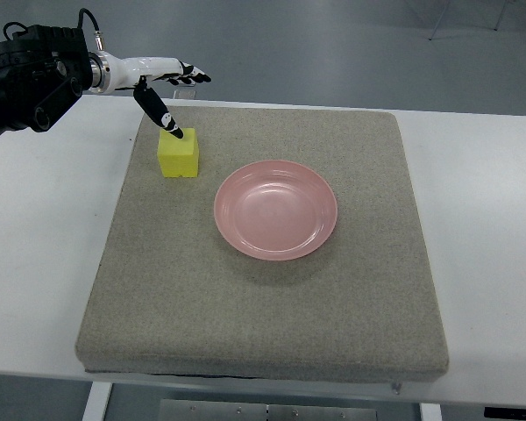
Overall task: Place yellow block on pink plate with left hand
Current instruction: 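Swing the left hand over the yellow cube, fingers pointing down, then lower the left hand around the yellow cube and close fingers on it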
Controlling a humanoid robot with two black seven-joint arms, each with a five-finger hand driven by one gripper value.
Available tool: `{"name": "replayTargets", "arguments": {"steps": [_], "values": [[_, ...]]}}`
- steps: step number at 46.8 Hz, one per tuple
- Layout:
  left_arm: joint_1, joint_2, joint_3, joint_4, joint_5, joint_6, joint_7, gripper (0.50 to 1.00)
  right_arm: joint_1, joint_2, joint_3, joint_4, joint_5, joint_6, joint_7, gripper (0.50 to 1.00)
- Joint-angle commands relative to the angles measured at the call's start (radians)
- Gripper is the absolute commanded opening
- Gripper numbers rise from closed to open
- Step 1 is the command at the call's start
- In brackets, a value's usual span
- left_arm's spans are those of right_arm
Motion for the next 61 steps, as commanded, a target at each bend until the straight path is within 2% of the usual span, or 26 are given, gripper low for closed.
{"name": "replayTargets", "arguments": {"steps": [1,10,15,33,46,54,61], "values": [[-0.009,-0.002,0.001,-0.008,0.077,-0.001,-0.029,0.999,0.0,0.0,0.0,0.0,0.0,0.0,0.0,0.924],[-0.042,0.001,0.025,-0.074,0.166,-0.017,-0.093,0.999,-0.001,0.0,0.0,0.0,0.0,0.0,0.0,0.924],[-0.045,0.001,0.065,-0.075,0.178,-0.022,-0.12,0.999,0.0,0.0,0.0,0.0,0.0,0.0,0.0,0.924],[-0.026,0.001,0.085,-0.061,0.181,0.001,-0.12,0.999,0.0,0.0,0.0,0.0,0.0,0.0,0.0,0.924],[0.014,-0.004,0.076,0.026,0.161,-0.001,-0.106,0.999,0.0,0.0,0.0,0.0,0.0,0.0,0.0,0.924],[0.027,-0.01,0.07,0.028,0.138,-0.02,-0.072,0.996,0.0,0.0,0.0,0.0,0.001,0.0,0.0,0.924],[0.026,-0.015,0.072,0.028,0.104,-0.077,-0.04,0.999,0.0,0.0,0.0,0.0,0.0,0.0,0.0,0.924]]}}
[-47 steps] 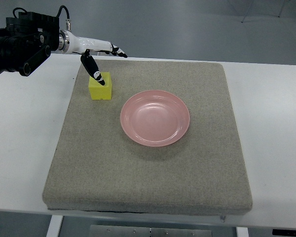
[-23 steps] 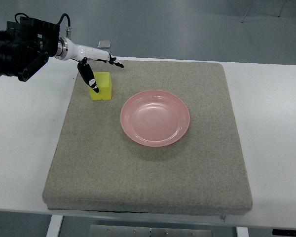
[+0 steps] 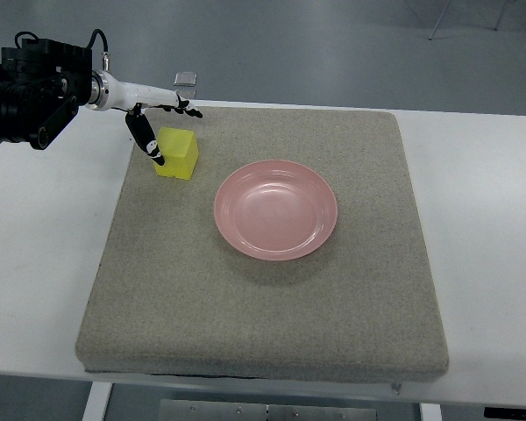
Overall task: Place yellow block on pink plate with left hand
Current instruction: 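Lower the left hand around the yellow cube and close fingers on it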
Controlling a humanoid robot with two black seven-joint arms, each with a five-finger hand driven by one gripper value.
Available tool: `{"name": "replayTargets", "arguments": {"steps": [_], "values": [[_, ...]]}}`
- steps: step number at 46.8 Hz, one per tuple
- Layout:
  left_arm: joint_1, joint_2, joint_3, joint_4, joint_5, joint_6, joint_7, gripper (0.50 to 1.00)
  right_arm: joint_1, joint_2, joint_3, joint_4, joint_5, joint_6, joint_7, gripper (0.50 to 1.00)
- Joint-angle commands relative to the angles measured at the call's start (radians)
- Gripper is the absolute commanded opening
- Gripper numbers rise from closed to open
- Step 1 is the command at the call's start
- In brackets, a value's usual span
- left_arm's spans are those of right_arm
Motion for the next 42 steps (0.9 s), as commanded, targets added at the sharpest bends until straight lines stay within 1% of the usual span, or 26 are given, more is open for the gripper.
{"name": "replayTargets", "arguments": {"steps": [1,6,26,32,34,39,42], "values": [[-0.002,-0.002,0.001,0.0,-0.009,-0.028,0.006,0.999,0.0,0.0,0.0,0.0,0.0,0.0,0.0,0.924],[-0.002,-0.002,-0.002,-0.005,-0.015,-0.053,0.006,0.999,0.0,0.0,0.0,0.0,0.0,0.0,0.0,0.924],[0.002,-0.005,0.001,-0.013,-0.037,-0.043,0.0,1.0,0.0,0.0,0.0,0.0,0.0,0.0,0.0,0.924],[0.023,-0.008,0.005,-0.013,-0.035,-0.042,0.0,0.999,-0.002,0.0,0.0,0.0,0.0,0.0,0.0,0.924],[0.026,-0.008,0.003,-0.013,-0.035,-0.034,0.0,0.999,0.0,0.0,0.0,0.0,0.0,0.0,0.0,0.924],[0.028,-0.015,0.003,-0.013,-0.037,0.019,0.001,0.996,0.0,0.0,0.0,0.0,0.0,0.0,0.0,0.924],[0.029,-0.019,0.005,-0.013,-0.032,0.029,0.001,0.994,0.0,0.0,0.0,0.0,0.0,0.0,0.0,0.924]]}}
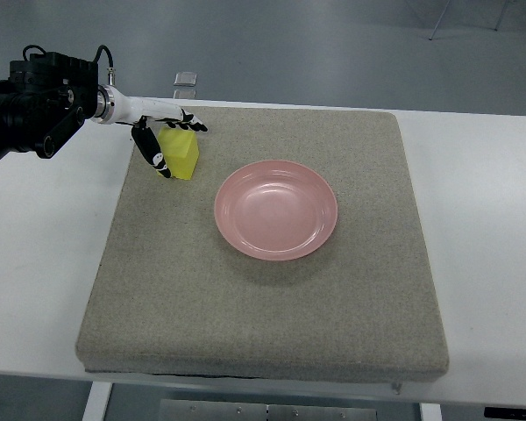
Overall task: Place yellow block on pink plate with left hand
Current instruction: 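Lower the left hand around the yellow cube and close fingers on it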
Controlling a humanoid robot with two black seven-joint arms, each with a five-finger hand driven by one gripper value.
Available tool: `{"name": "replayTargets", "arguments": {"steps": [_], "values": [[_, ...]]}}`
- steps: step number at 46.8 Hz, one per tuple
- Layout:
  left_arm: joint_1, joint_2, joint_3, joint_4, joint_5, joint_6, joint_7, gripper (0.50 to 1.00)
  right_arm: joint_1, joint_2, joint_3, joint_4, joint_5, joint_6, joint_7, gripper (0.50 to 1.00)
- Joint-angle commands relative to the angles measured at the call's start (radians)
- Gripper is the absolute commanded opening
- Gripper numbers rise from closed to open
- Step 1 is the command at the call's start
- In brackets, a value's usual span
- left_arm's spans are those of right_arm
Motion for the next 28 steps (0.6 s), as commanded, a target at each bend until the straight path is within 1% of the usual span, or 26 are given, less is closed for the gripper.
{"name": "replayTargets", "arguments": {"steps": [1,4,13,17,19,22,25,28], "values": [[0.001,-0.005,0.002,0.0,0.001,0.014,0.001,0.994,-0.001,0.0,0.0,0.0,0.0,0.0,0.0,0.924],[0.003,-0.005,0.002,0.0,0.001,0.017,0.001,0.988,0.0,0.0,0.0,0.0,0.0,0.0,0.0,0.924],[0.003,-0.005,0.0,0.0,-0.003,0.017,0.001,0.99,0.0,0.0,0.0,0.0,0.0,0.0,0.0,0.924],[0.003,-0.007,0.0,0.0,-0.003,0.017,0.001,0.981,0.0,0.0,0.0,0.0,0.0,0.0,0.0,0.924],[0.003,-0.007,0.0,0.0,-0.003,0.017,-0.001,0.969,0.0,0.0,0.0,0.0,0.0,0.0,0.0,0.924],[0.003,-0.007,0.0,0.0,-0.002,0.015,-0.001,0.928,0.0,0.0,0.0,0.0,0.0,0.0,0.0,0.924],[0.003,-0.007,0.002,0.0,0.0,0.015,-0.001,0.866,-0.001,0.0,0.0,0.0,0.0,0.0,0.0,0.924],[0.003,-0.007,0.002,0.0,0.001,0.015,-0.001,0.821,0.0,0.0,0.0,0.0,0.0,0.0,0.0,0.924]]}}
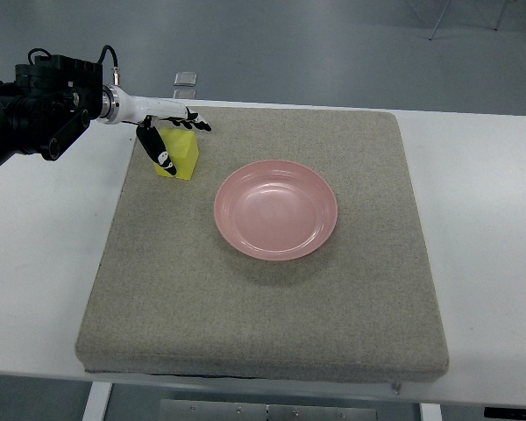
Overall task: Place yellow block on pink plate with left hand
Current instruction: 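Lower the left hand around the yellow cube and close fingers on it, then lift the yellow cube and carry it over the pink plate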
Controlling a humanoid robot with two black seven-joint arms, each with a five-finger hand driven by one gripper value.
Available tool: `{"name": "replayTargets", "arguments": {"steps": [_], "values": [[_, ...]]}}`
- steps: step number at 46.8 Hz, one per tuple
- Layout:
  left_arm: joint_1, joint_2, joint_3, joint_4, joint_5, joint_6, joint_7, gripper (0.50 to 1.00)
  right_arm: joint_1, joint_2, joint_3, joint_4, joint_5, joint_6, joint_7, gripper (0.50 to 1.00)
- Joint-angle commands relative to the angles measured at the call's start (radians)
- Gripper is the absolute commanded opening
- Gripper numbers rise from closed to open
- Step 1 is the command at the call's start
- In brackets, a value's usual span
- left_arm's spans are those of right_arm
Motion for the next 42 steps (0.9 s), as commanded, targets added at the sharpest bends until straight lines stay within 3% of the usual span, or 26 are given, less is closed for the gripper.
{"name": "replayTargets", "arguments": {"steps": [1,4,9,13,42], "values": [[0.0,0.0,0.001,0.0,0.003,0.0,0.0,0.814,0.0,0.0,0.0,0.0,0.0,0.0,0.0,0.924],[0.0,0.0,0.001,0.0,0.003,0.0,0.0,0.752,0.0,0.0,0.0,0.0,0.0,0.0,0.0,0.924],[0.0,0.0,0.003,0.0,0.004,0.0,0.0,0.589,0.0,0.0,0.0,0.0,0.0,0.0,0.0,0.924],[0.0,0.0,0.003,0.0,0.004,0.001,0.0,0.5,0.0,0.0,0.0,0.0,0.0,0.0,0.0,0.924],[-0.018,0.0,-0.003,0.012,0.001,0.023,0.001,0.5,0.0,0.0,0.0,0.0,0.0,0.0,0.0,0.924]]}}
